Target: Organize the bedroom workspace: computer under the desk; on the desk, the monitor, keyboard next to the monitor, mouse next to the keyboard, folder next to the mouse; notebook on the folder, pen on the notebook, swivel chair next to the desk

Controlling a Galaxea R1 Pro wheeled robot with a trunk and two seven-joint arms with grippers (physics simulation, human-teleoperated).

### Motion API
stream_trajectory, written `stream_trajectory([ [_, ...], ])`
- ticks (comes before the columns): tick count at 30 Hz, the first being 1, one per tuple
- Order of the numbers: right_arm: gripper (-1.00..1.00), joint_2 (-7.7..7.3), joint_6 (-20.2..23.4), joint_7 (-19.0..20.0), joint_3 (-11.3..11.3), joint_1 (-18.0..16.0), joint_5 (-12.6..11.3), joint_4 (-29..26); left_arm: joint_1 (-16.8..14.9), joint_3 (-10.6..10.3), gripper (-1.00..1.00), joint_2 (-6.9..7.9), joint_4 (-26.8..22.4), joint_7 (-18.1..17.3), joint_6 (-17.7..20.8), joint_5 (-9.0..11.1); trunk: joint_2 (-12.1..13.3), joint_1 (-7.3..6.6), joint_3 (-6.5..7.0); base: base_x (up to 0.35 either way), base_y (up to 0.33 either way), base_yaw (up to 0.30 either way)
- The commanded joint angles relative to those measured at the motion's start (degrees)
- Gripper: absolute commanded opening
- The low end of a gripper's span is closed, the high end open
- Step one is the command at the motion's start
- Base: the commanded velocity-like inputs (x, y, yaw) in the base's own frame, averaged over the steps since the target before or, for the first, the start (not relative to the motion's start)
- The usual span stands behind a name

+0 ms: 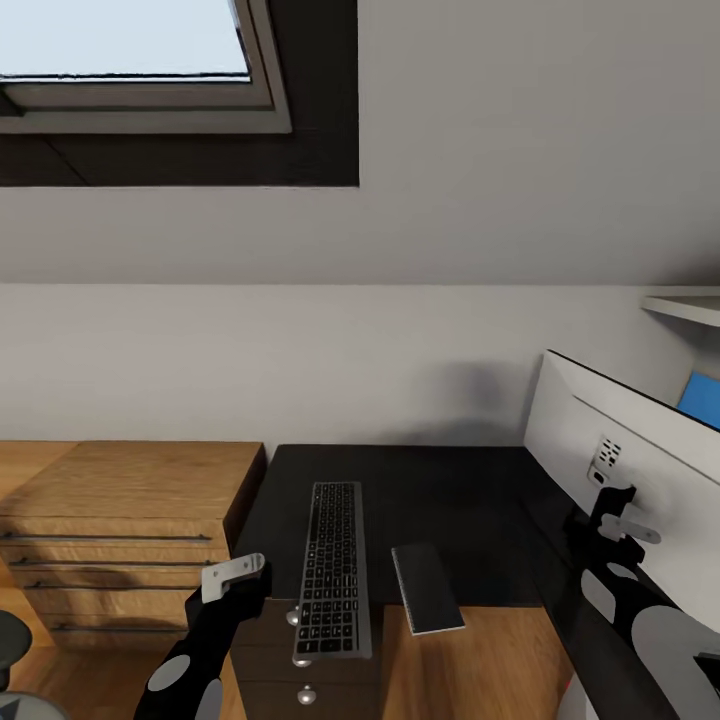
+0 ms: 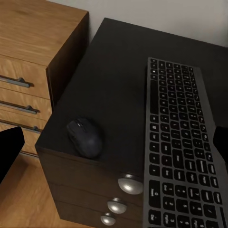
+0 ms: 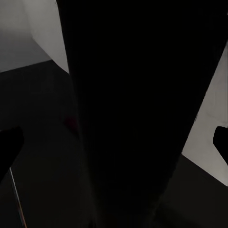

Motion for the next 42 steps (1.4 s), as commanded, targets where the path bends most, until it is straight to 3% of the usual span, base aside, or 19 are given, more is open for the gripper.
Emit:
stream_trajectory([
  [1,1.00,0.01,-0.24,0.12,-0.29,-0.05,-0.11,0.03,-0.02,-0.08,1.00,0.01,-0.09,0.51,0.21,0.60,-0.06,0.02,-0.08,0.055,0.000,0.000],
  [11,1.00,0.01,-0.24,0.14,-0.29,-0.05,-0.07,-0.02,-0.02,-0.08,1.00,0.01,-0.09,0.57,0.26,0.54,-0.06,0.02,-0.08,0.016,0.000,0.000],
  [12,-1.00,0.01,-0.24,0.13,-0.29,-0.05,-0.06,-0.03,-0.02,-0.08,1.00,0.01,-0.09,0.57,0.26,0.53,-0.06,0.02,-0.08,0.004,0.000,0.000],
  [33,-1.00,-0.06,-0.24,0.10,-0.29,-0.05,-0.02,-0.12,-0.02,-0.03,1.00,0.01,-0.09,0.56,0.17,0.52,-0.06,0.02,-0.08,-0.003,0.000,0.000],
  [42,-1.00,-0.07,-0.24,0.10,-0.29,-0.05,-0.02,-0.12,-0.02,0.01,1.00,0.01,-0.09,0.57,0.17,0.52,-0.06,0.02,-0.08,-0.291,0.000,0.000],
])
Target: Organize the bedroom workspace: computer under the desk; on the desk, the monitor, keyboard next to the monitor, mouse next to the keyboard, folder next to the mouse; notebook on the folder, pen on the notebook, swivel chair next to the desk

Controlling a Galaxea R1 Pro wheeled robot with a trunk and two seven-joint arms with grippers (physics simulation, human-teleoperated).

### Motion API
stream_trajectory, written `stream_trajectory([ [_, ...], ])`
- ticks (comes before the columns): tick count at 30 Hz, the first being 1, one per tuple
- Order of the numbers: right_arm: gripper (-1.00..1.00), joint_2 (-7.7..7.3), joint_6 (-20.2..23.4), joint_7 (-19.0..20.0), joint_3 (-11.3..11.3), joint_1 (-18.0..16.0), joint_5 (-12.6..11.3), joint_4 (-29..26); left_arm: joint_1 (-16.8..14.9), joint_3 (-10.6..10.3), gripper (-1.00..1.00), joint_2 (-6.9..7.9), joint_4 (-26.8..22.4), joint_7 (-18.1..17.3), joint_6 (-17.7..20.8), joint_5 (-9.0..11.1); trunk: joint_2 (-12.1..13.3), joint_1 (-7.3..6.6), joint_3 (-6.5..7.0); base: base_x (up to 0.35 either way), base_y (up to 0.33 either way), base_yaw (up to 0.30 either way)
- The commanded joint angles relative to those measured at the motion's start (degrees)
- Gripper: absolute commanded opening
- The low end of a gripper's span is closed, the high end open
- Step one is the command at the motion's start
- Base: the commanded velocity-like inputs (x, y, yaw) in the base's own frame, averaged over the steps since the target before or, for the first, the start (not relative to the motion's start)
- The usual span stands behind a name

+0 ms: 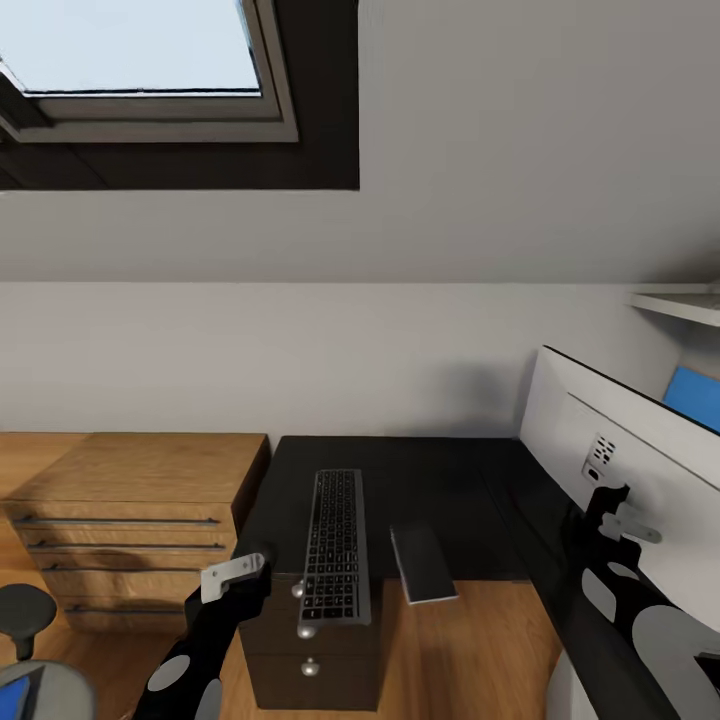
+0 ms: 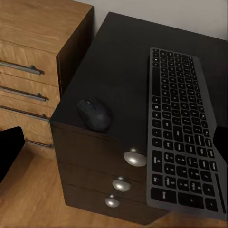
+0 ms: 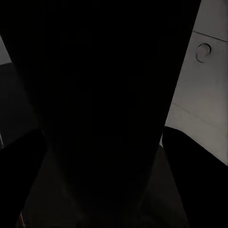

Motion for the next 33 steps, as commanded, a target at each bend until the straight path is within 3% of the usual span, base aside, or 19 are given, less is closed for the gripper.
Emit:
stream_trajectory([
  [1,-1.00,0.00,-0.31,0.12,0.09,-0.04,-0.42,0.07,-0.02,-0.08,1.00,0.01,-0.09,0.49,0.19,0.61,-0.07,-0.02,-0.08,-0.332,0.000,0.000],
  [33,-1.00,0.11,-0.22,-0.24,0.18,-0.04,-0.38,-0.01,-0.02,0.01,1.00,0.01,-0.09,0.49,0.19,0.61,-0.07,-0.02,-0.08,-0.333,0.000,0.000],
])
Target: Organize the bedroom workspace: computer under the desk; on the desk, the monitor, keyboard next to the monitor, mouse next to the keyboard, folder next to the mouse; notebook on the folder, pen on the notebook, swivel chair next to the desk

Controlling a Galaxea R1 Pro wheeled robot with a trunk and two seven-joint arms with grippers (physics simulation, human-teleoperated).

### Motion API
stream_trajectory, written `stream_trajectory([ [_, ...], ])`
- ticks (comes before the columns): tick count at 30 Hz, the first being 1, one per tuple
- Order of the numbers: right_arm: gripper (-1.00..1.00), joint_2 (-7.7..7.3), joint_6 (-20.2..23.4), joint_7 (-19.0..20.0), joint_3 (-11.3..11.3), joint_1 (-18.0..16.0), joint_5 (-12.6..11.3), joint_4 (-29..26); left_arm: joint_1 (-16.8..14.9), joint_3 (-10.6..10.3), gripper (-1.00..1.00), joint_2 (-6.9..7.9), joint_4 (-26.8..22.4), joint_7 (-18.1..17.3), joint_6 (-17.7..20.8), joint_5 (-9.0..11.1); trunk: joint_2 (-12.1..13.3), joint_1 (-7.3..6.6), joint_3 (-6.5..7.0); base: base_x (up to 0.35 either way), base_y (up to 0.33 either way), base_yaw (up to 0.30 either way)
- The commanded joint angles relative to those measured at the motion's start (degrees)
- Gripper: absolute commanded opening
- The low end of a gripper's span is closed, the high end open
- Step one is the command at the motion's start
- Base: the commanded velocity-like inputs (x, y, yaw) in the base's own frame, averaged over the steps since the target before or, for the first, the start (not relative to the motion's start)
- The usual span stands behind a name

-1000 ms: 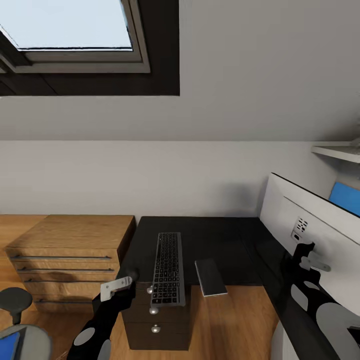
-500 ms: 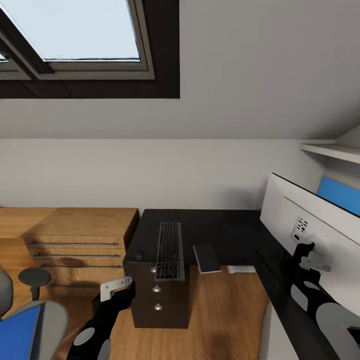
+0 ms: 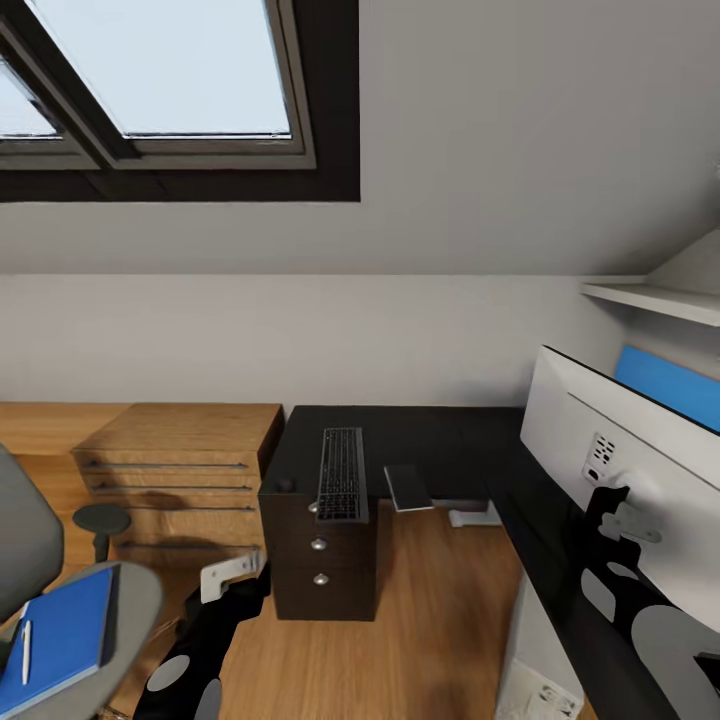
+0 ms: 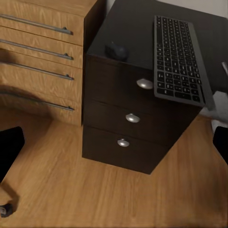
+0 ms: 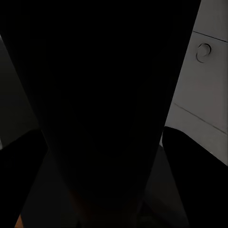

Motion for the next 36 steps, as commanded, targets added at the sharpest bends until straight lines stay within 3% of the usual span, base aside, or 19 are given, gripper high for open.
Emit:
stream_trajectory([
  [1,-1.00,0.02,-0.28,0.12,0.08,-0.04,-0.42,0.07,-0.02,-0.08,1.00,0.01,-0.09,0.49,0.19,0.61,-0.07,-0.02,-0.08,-0.333,0.000,0.000],
  [36,-1.00,-0.01,1.49,0.24,0.11,-0.04,-0.28,-0.02,-0.02,0.09,1.00,0.04,-0.09,0.49,0.19,0.61,-0.07,-0.02,-0.08,-0.333,-0.009,0.000],
])
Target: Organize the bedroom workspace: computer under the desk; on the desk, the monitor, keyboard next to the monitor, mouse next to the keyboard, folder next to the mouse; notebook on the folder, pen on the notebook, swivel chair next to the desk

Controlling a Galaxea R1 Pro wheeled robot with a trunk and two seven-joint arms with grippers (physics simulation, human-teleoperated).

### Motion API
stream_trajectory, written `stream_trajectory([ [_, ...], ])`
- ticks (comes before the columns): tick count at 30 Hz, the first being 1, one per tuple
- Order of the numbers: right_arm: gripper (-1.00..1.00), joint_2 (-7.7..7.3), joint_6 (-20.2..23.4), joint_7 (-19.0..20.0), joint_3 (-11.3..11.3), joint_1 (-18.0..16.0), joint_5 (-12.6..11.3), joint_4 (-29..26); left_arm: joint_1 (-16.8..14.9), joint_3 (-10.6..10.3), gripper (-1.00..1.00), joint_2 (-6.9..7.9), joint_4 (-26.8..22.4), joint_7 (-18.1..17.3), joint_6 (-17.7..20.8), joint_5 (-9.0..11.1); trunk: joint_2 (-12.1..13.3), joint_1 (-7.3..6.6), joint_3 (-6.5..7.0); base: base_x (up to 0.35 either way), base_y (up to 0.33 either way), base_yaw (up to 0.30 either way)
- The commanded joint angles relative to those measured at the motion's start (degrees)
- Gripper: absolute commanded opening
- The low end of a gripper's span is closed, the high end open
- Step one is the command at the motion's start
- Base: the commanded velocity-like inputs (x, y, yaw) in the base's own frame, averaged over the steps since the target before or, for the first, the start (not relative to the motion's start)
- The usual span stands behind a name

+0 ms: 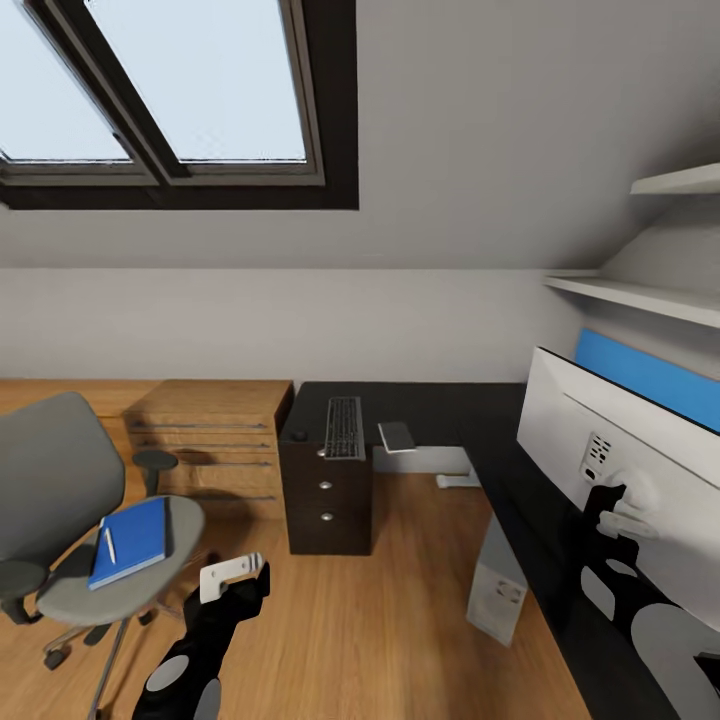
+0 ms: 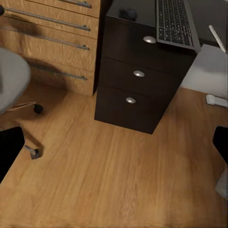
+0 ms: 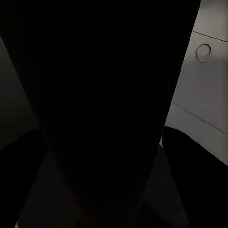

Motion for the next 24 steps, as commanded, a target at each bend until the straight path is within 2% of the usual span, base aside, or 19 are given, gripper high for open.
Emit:
stream_trajectory([
  [1,-1.00,-0.01,-0.43,0.09,0.02,-0.01,-1.03,0.81,-0.01,-0.07,1.00,0.03,-0.11,0.49,0.20,0.61,-0.06,-0.02,-0.09,-0.314,-0.160,0.000],
  [16,-1.00,-0.01,-0.46,0.09,0.14,-0.01,-1.03,0.81,-0.01,0.83,1.00,-0.03,-0.11,0.49,0.20,0.61,-0.06,-0.02,-0.09,-0.234,-0.246,0.000],
  [24,-1.00,0.12,-0.46,0.09,0.24,-0.01,-1.03,0.79,-0.01,0.90,1.00,-0.03,-0.11,0.49,0.20,0.61,-0.06,-0.02,-0.09,-0.161,-0.088,0.000],
])
